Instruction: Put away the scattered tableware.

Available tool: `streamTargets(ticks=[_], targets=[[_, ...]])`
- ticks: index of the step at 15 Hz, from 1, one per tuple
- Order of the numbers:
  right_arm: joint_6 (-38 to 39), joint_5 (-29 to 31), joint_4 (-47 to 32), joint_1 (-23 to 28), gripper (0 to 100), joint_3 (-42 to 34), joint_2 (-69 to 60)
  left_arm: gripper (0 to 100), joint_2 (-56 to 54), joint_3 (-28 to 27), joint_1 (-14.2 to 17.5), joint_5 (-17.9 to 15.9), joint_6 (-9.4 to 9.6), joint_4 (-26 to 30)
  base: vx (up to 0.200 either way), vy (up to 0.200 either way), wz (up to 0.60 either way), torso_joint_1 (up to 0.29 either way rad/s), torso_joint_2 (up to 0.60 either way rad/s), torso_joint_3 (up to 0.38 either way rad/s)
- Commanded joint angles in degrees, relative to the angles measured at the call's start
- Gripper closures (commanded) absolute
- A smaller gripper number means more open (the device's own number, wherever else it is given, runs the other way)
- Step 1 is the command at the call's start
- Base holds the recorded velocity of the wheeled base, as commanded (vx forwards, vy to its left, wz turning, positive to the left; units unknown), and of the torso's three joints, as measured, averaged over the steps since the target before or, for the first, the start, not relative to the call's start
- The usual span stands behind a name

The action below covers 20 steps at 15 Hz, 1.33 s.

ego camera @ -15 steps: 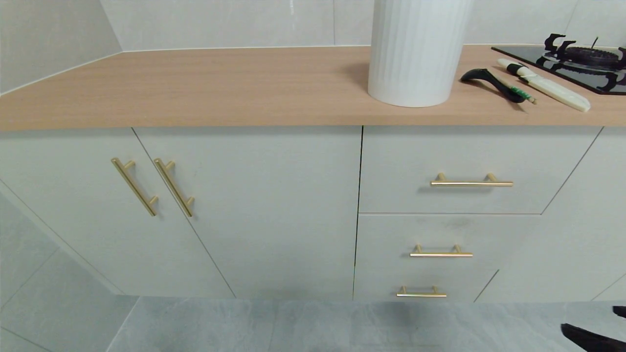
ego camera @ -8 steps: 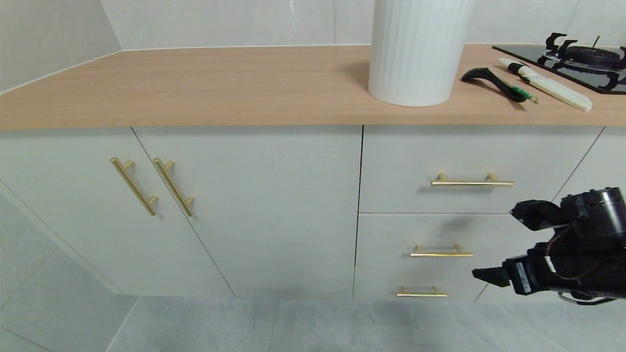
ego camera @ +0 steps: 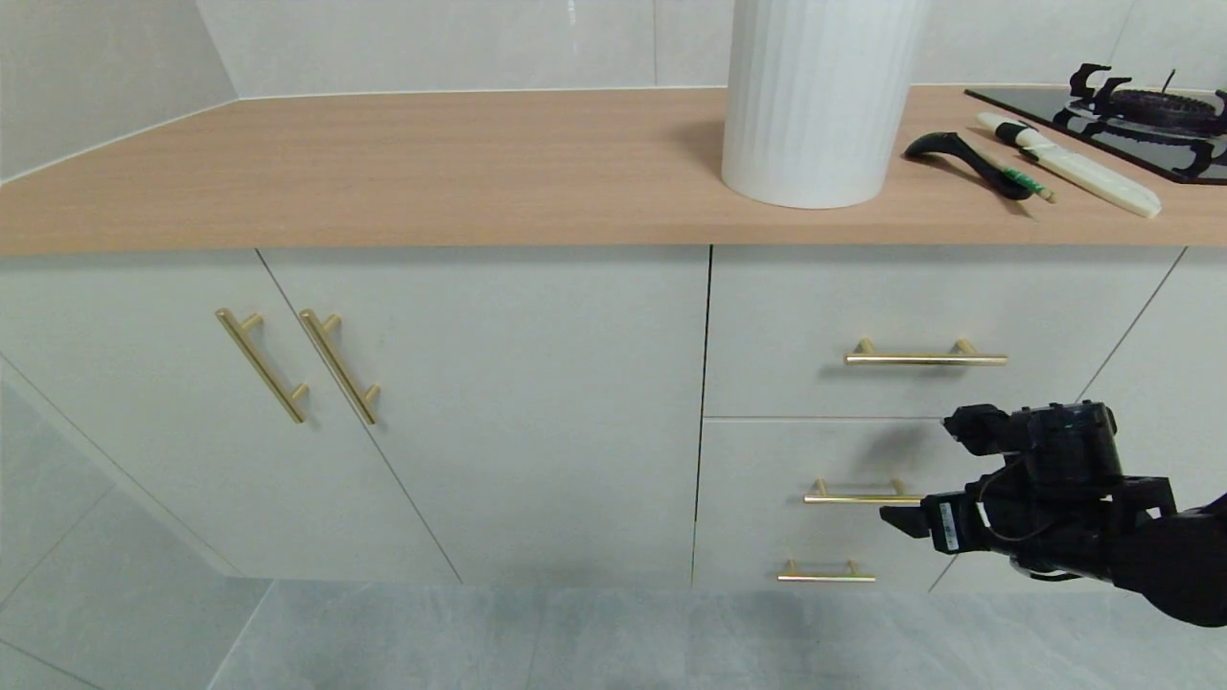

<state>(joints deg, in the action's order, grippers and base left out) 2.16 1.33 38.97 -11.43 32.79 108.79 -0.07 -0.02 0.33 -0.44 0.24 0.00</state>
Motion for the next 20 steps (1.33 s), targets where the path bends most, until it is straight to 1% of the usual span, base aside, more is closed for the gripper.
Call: streamTargets(ticks=[1,4,6,7,8,11,14,18,20], targets=[[1.89,1.92,3.92,-1.22,0,-0.10,3.97,0,0.07,-0.06,0.02,0.00,0.02,0.00,0.000,0.000,0.00,0.000,0.00,0.000],[2.41,6.93,13.59,-2.36,0,-0.36,8.11,0,0.07,0.02,0.02,0.00,0.02,0.00,0.000,0.000,0.00,0.000,0.00,0.000],[2.41,7.20,15.78,-2.80,0,-0.54,9.60,0,0.07,0.02,0.02,0.00,0.02,0.00,0.000,0.000,0.00,0.000,0.00,0.000],[2.41,7.20,15.78,-2.80,0,-0.54,9.60,0,0.07,0.02,0.02,0.00,0.02,0.00,0.000,0.000,0.00,0.000,0.00,0.000],[2.68,9.75,16.57,-3.59,0,-0.10,10.83,0,0.07,0.02,0.02,0.00,0.02,0.00,0.000,0.000,0.00,0.000,0.00,0.000],[6.46,11.33,18.60,-3.95,0,1.22,12.32,0,0.07,0.02,0.02,0.00,0.02,0.00,0.000,0.000,0.00,0.000,0.00,0.000],[6.98,14.84,19.03,-4.03,0,3.24,14.70,0,0.07,0.02,0.02,0.00,0.02,0.00,0.000,0.000,0.00,0.000,0.00,0.000],[7.69,15.28,21.50,-5.00,0,3.33,16.28,0,0.07,0.02,0.02,0.00,0.02,0.00,0.000,0.000,0.00,0.000,0.00,0.000],[7.60,16.51,22.64,-5.18,0,3.86,17.60,0,0.07,0.02,0.02,0.00,0.02,0.00,0.000,0.000,0.00,0.000,0.00,0.000]])
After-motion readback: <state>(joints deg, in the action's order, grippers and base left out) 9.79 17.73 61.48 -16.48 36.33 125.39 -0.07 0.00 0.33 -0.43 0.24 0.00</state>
